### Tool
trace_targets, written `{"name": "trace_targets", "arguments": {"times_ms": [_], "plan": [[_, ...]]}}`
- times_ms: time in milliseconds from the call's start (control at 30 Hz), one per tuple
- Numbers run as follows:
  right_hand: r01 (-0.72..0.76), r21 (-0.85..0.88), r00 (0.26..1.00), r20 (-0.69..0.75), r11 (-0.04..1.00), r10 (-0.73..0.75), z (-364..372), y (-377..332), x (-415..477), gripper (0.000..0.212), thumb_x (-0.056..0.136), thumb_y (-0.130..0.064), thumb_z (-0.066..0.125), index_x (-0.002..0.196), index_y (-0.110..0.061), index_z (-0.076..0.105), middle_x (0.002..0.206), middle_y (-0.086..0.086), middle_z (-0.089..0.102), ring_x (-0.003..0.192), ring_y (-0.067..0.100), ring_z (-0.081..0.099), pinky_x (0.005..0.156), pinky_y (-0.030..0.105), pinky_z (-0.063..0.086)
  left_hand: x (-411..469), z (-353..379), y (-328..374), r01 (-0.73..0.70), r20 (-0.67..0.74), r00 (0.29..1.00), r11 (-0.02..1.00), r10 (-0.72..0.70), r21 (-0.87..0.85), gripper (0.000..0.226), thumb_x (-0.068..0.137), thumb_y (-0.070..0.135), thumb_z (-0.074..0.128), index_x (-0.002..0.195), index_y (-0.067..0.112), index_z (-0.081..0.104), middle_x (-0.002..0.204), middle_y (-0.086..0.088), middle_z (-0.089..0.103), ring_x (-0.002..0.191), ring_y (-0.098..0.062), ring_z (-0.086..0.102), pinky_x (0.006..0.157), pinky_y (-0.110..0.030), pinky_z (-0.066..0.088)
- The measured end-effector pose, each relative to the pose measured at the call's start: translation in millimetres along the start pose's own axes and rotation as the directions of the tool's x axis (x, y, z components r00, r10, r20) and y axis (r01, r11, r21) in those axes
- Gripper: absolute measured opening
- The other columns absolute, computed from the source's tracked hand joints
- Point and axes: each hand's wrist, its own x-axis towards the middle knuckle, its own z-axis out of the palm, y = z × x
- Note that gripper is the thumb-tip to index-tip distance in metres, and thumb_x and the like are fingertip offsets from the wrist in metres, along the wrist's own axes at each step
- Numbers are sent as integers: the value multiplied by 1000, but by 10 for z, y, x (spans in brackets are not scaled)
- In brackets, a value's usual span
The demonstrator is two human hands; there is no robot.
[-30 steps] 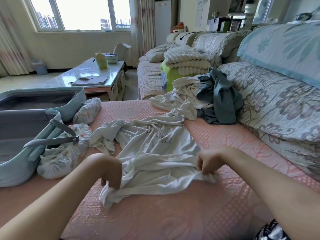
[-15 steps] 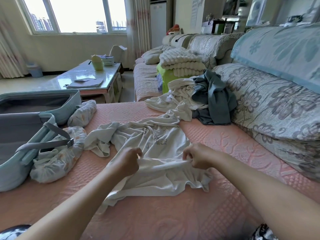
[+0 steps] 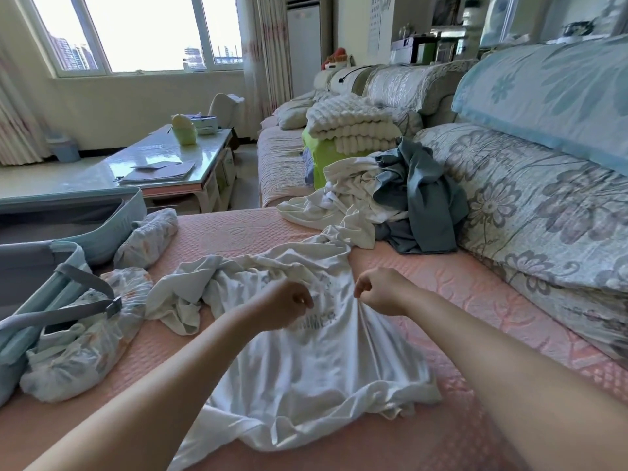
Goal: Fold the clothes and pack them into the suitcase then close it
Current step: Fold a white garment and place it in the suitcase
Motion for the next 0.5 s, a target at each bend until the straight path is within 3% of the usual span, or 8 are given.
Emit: {"name": "trace_targets", "arguments": {"times_ms": [133,200,300,367,433,500], "plan": [[-28,-1,999,-29,1000,28,1,135,449,30,87,-14,53,105,-27,74,116,-6,68,102,14,63,95,32,53,609,45,55,-2,-192,981,997,16,72,31,95,11,45,96,29,70,106,0,68,73,-12,63,64,-23,47],[-46,21,996,-77,999,47,-12,194,695,30,89,-16,53,106,-28,73,117,-5,68,103,17,64,94,34,53,913,74,50,-7,-221,974,988,41,152,33,99,11,43,117,22,68,122,-4,64,97,-20,63,79,-25,47],[-65,95,979,-188,993,82,12,291,1089,28,92,-18,51,108,-28,72,117,-3,70,104,20,64,93,34,53,1372,176,-68,-13,-222,972,966,72,258,44,100,15,50,144,21,47,145,-5,48,127,-26,50,101,-34,42],[-52,102,959,-272,993,78,108,362,1319,31,93,-15,49,114,-23,71,123,-1,68,109,22,63,93,35,52,1653,224,-210,13,-133,991,941,35,339,59,99,23,54,153,26,30,157,-5,31,142,-27,33,114,-42,30],[-26,74,949,-311,997,48,242,454,1518,33,96,-14,47,121,-21,68,131,-1,63,115,23,60,95,37,51,1890,251,-381,9,-19,1000,899,-1,438,54,98,28,54,149,27,37,158,-3,31,148,-24,23,121,-50,7],[-7,42,942,-335,999,20,314,544,1701,36,97,-14,46,128,-22,63,137,-2,56,119,24,57,96,38,49,1973,210,-485,-40,-32,998,887,62,460,28,97,26,52,123,23,63,134,-2,56,133,-19,44,121,-49,5]]}}
